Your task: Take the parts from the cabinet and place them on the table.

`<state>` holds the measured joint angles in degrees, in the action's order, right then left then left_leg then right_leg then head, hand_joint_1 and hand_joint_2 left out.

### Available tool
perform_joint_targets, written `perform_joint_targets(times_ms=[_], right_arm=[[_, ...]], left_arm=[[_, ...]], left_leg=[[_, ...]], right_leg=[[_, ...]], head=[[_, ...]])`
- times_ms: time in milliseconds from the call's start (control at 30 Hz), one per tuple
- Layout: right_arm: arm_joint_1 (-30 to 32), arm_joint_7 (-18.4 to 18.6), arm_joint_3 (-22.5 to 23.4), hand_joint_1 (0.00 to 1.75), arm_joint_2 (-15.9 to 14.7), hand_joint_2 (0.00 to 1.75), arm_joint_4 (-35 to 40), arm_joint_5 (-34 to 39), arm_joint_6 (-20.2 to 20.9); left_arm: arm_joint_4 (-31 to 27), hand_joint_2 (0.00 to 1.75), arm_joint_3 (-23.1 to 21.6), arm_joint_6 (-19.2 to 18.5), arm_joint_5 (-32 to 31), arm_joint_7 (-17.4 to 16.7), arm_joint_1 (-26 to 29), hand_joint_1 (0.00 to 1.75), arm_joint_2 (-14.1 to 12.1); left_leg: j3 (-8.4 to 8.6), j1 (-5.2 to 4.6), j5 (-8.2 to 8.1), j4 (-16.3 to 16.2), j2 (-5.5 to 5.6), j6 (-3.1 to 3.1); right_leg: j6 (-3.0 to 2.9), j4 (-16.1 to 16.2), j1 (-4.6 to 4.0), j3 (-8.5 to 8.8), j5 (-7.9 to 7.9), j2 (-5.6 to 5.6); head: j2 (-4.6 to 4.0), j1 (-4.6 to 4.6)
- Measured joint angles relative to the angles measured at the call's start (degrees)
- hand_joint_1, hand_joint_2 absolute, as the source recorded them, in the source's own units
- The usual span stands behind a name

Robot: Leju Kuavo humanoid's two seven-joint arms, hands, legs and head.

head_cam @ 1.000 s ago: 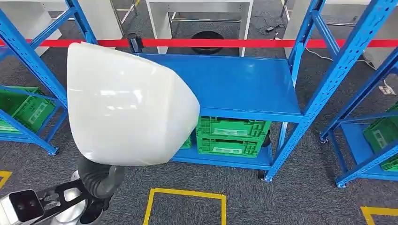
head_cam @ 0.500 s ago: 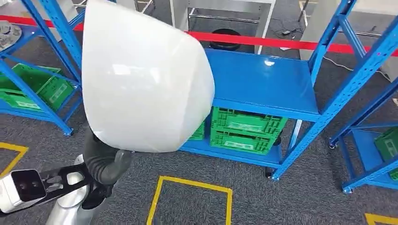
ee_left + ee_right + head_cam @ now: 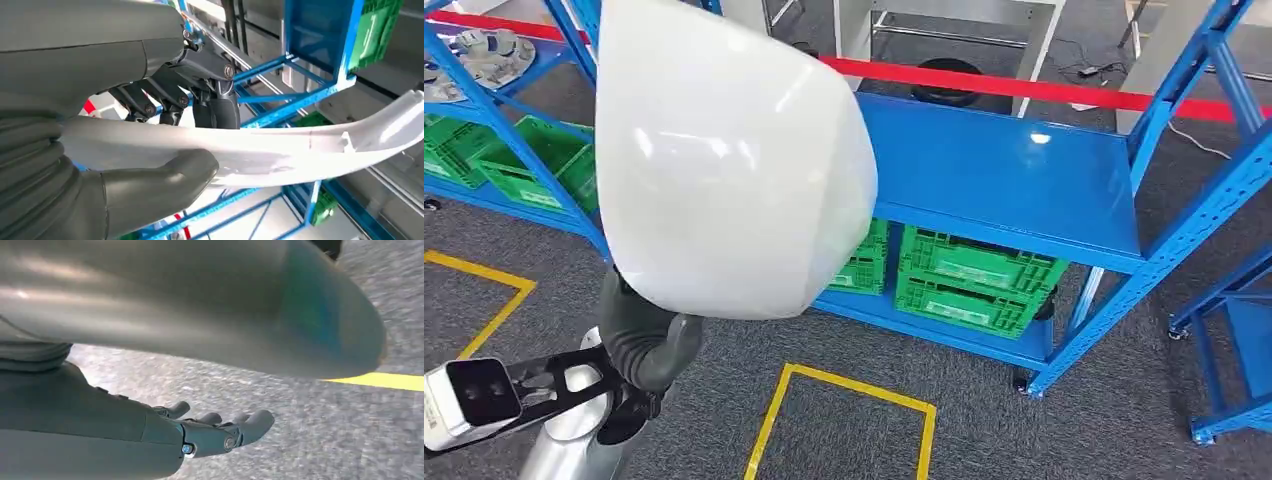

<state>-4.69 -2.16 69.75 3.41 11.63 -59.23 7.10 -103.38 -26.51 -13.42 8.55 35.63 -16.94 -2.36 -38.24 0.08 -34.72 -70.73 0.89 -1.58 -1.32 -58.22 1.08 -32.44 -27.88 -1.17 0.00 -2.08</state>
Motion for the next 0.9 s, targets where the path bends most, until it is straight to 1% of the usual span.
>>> perform_joint_targets(times_ms=[33, 67, 100, 133, 167, 200, 233, 267, 300, 333, 367, 400, 433, 467, 500, 533, 567, 600, 633, 667, 700, 733, 767, 800, 833, 867, 900], right_arm=[[0.08, 1.75, 0.02, 0.0, 0.0, 0.0, 0.0, 0.22, 0.0], [0.1, 3.36, 0.11, 0.0, 0.0, 0.0, 0.0, 0.44, 0.0], [0.11, 4.06, 0.2, 0.0, 0.0, 0.0, 0.0, 0.48, 0.0], [0.09, 4.23, 0.28, 0.0, 0.02, 0.0, 0.0, 0.52, 0.0], [0.04, 4.52, 0.33, 0.0, 0.09, 0.0, 0.0, 0.55, 0.0], [0.04, 4.67, 0.35, 0.0, 0.09, 0.0, -0.02, 0.55, 0.0], [0.05, 5.0, 0.39, 0.0, -0.02, 0.0, 0.0, 0.57, 0.0], [0.05, 5.42, 0.42, 0.0, -0.02, 0.0, 0.0, 0.59, 0.0], [0.0, 6.4, 0.46, 0.0, -0.02, 0.0, 0.0, 0.7, 0.0], [-0.1, 7.58, 0.52, 0.0, -0.04, 0.0, 0.0, 0.98, -0.04], [-0.24, 8.52, 0.63, 0.0, -0.02, 0.0, 0.0, 1.14, -0.02], [-0.27, 9.59, 0.87, 0.0, -0.17, 0.0, 0.0, 1.24, -0.04], [-0.21, 10.33, 1.11, 0.0, -0.2, 0.0, 0.0, 1.44, -0.02], [-0.06, 11.18, 1.42, 0.0, -0.2, 0.0, 0.0, 1.7, 0.37], [0.16, 11.73, 1.68, 0.0, -0.22, 0.0, 0.0, 1.98, 0.76], [0.41, 12.19, 1.92, 0.0, -0.24, 0.0, 0.0, 2.19, 0.79], [0.59, 12.45, 2.01, 0.0, -0.24, 0.0, 0.0, 2.19, 0.79], [0.72, 12.91, 2.14, 0.0, -0.24, 0.0, 0.0, 2.18, 0.79], [0.73, 13.22, 2.27, 0.0, -0.24, 0.0, 0.0, 2.18, 0.79], [0.72, 13.28, 2.45, 0.0, -0.24, 0.0, 0.0, 2.4, 0.7], [0.69, 13.37, 2.69, 0.0, -0.24, 0.0, 0.0, 2.73, 0.66], [0.71, 13.66, 2.89, 0.0, -0.26, 0.0, 0.0, 2.84, 0.66], [0.71, 14.07, 2.99, 0.0, -0.24, 0.0, 0.0, 2.82, 0.81], [0.69, 14.2, 3.04, 0.0, -0.2, 0.0, 0.0, 2.54, 0.81], [0.7, 14.11, 3.04, 0.0, -0.2, 0.0, 0.0, 2.18, 0.77], [0.7, 13.85, 3.04, 0.0, -0.2, 0.0, 0.0, 1.99, 0.77], [0.7, 13.83, 3.04, 0.0, 0.18, 0.0, -0.02, 1.9, 0.59]], left_arm=[[0.07, 1.75, -0.11, 0.02, -0.02, 0.22, 0.12, 1.75, -0.21], [0.11, 1.75, -0.2, 0.02, -0.04, 0.35, 0.19, 1.75, -0.39], [0.09, 1.75, -0.24, 0.02, -0.07, 0.44, 0.18, 1.75, -0.52], [0.07, 1.75, -0.31, 0.02, -0.07, 0.46, 0.16, 1.75, -0.57], [0.07, 1.75, -0.39, 0.02, -0.07, 0.46, 0.13, 1.75, -0.59], [0.04, 1.75, -0.46, 0.02, -0.07, 0.46, 0.03, 1.75, -0.61], [0.07, 1.75, -0.57, 0.02, -0.09, 0.46, -0.05, 1.75, -0.61], [0.0, 1.75, -0.63, 0.04, -0.09, 0.52, -0.06, 1.75, -0.61], [0.0, 1.75, -0.66, 0.2, -0.11, 0.48, -0.03, 1.75, -0.68], [0.0, 1.75, -0.7, 0.33, -0.26, 0.35, -0.03, 1.75, -0.7], [-0.09, 1.75, -0.76, 0.48, -0.39, 0.26, -0.13, 1.75, -0.72], [-0.22, 1.75, -0.81, 0.61, -0.53, 0.0, -0.18, 1.75, -0.65], [-0.28, 1.75, -0.81, 0.72, -0.52, -0.24, -0.48, 1.75, -0.57], [-0.29, 1.75, -0.87, 0.76, -0.52, -0.48, -0.67, 1.75, -0.39], [-0.28, 1.75, -0.96, 0.87, -0.52, -0.72, -0.71, 1.75, -0.28], [-0.24, 1.75, -1.01, 0.92, -0.52, -0.83, -0.71, 1.75, -0.28], [-0.17, 1.75, -1.01, 1.05, -0.52, -0.92, -0.71, 1.75, -0.31], [-0.09, 1.75, -1.01, 1.18, -0.48, -1.03, -0.72, 1.75, -0.28], [-0.09, 1.75, -1.01, 1.22, -0.42, -1.05, -0.73, 1.75, -0.28], [-0.09, 1.75, -1.01, 1.31, -0.22, -1.05, -0.79, 1.75, -0.31], [-0.11, 1.75, -1.01, 1.46, -0.04, -1.03, -0.84, 1.75, -0.33], [-0.09, 1.75, -1.01, 1.64, 0.02, -0.96, -0.82, 1.75, -0.42], [-0.07, 1.75, -1.01, 1.75, 0.02, -0.9, -0.84, 1.75, -0.59], [-0.15, 1.75, -1.03, 1.94, 0.02, -0.7, -0.68, 1.75, -0.7], [-0.37, 1.75, -1.03, 2.27, -0.11, -0.57, -0.28, 1.75, -1.03], [-0.66, 1.75, -1.03, 2.54, -0.31, -0.48, 0.21, 1.75, -1.31], [-1.03, 1.75, -1.03, 2.75, -0.64, -0.42, 0.66, 1.75, -1.71]], left_leg=[[-1.83, 0.19, -1.16, -3.61, -0.12, -0.29], [-2.57, 0.4, -0.91, -4.88, -0.24, -0.49], [-1.7, 0.62, 0.87, -3.06, -0.48, -0.67], [0.2, 0.73, 3.25, 0.82, -0.89, -0.72], [3.02, 0.77, 5.89, 6.31, -2.04, -0.78], [5.47, 0.76, 7.42, 11.02, -4.31, -0.76], [5.61, 0.1, 6.59, 11.9, -5.26, -0.15], [5.53, 0.21, 6.88, 11.9, -4.3, 0.71], [5.26, 0.14, 6.92, 11.84, -3.68, 1.04], [4.99, -0.04, 6.95, 11.77, -3.06, 1.43], [5.08, 0.0, 7.25, 12.09, -2.32, 1.92], [5.24, 0.38, 7.57, 12.36, -1.75, 2.38], [5.14, 0.43, 7.74, 12.4, -1.35, 2.69], [4.99, 0.43, 7.83, 12.4, -0.79, 2.95], [4.84, 0.31, 7.9, 12.39, -0.1, 3.11], [4.73, 0.18, 7.97, 12.37, 0.73, 3.23], [4.65, 0.09, 8.01, 12.31, 1.47, 3.28], [4.63, 0.07, 8.05, 12.22, 2.34, 3.24], [4.62, 0.06, 8.06, 12.1, 2.9, 3.23], [4.63, 0.06, 8.06, 11.92, 3.82, 3.19], [4.61, 0.07, 8.05, 11.77, 4.55, 3.06], [4.42, 0.17, 8.08, 11.71, 5.04, 2.82], [4.17, -0.04, 8.06, 11.53, 5.74, 2.23], [3.97, 0.14, 8.29, 11.7, 6.21, 1.87], [3.93, 0.29, 8.45, 11.97, 6.79, 1.48], [3.72, 0.26, 8.67, 12.24, 7.44, 1.04], [3.7, 0.13, 8.55, 12.08, 7.45, 0.8]], right_leg=[[0.01, -0.03, 0.0, -0.07, -0.01, -0.69], [0.03, -0.04, 0.0, -0.07, -0.02, -1.4], [0.11, -0.07, 0.05, -0.03, -0.07, -2.15], [0.25, -0.13, 0.12, 0.03, -0.15, -2.79], [0.5, -0.27, 0.22, 0.15, -0.31, -3.38], [0.83, -0.46, 0.21, 0.29, -0.51, -3.92], [1.34, -0.68, -0.21, 0.28, -0.73, -4.27], [1.69, -0.6, -0.22, 0.31, -0.68, -4.8], [2.09, -0.55, -0.32, 0.4, -0.65, -5.25], [2.46, -0.34, -0.14, 0.56, -0.51, -5.84], [2.83, -0.29, -0.08, 0.75, -0.59, -6.48], [3.3, -1.01, 0.3, 0.68, -1.27, -4.37], [3.31, -3.16, 0.3, -0.35, -3.07, -1.81], [3.34, -7.37, 0.27, -2.31, -5.47, -0.25], [3.34, -12.27, 0.23, -4.7, -7.69, 0.54], [3.27, -16.39, 0.11, -6.81, -9.07, 0.76], [3.16, -18.25, -0.02, -7.93, -9.12, 0.79], [2.94, -17.21, -0.12, -7.64, -7.68, 0.88], [2.74, -14.98, -0.17, -6.64, -6.03, 1.02], [2.39, -9.35, -0.2, -3.97, -2.83, 1.57], [2.04, -3.85, -0.19, -1.29, -0.38, 3.13], [1.98, -1.23, -0.03, -0.08, -0.83, 6.31], [2.05, -0.74, -0.34, -0.13, -0.56, 5.9], [1.92, -0.9, -0.49, -0.14, -0.51, 5.04], [1.64, -0.95, -0.67, -0.13, -0.5, 4.66], [1.29, -0.75, -0.62, 0.0, -0.33, 4.02], [0.8, -0.14, 0.06, 0.18, 0.03, 2.91]], head=[[0.0, 0.0], [0.0, -0.02], [0.0, -0.02], [0.0, 0.0], [0.0, -0.02], [0.0, -0.07], [0.0, -0.2], [0.0, -0.02], [0.0, 0.0], [0.0, -0.02], [0.0, 0.0], [0.0, 0.11], [0.0, 0.15], [0.0, 0.52], [0.0, 0.59], [0.0, 0.61], [0.0, 0.61], [0.0, 0.61], [0.0, 0.63], [0.0, 0.66], [0.0, 0.7], [0.0, 0.72], [0.0, 0.7], [0.0, 0.72], [0.0, 0.7], [0.0, 0.72], [0.0, 0.7]])
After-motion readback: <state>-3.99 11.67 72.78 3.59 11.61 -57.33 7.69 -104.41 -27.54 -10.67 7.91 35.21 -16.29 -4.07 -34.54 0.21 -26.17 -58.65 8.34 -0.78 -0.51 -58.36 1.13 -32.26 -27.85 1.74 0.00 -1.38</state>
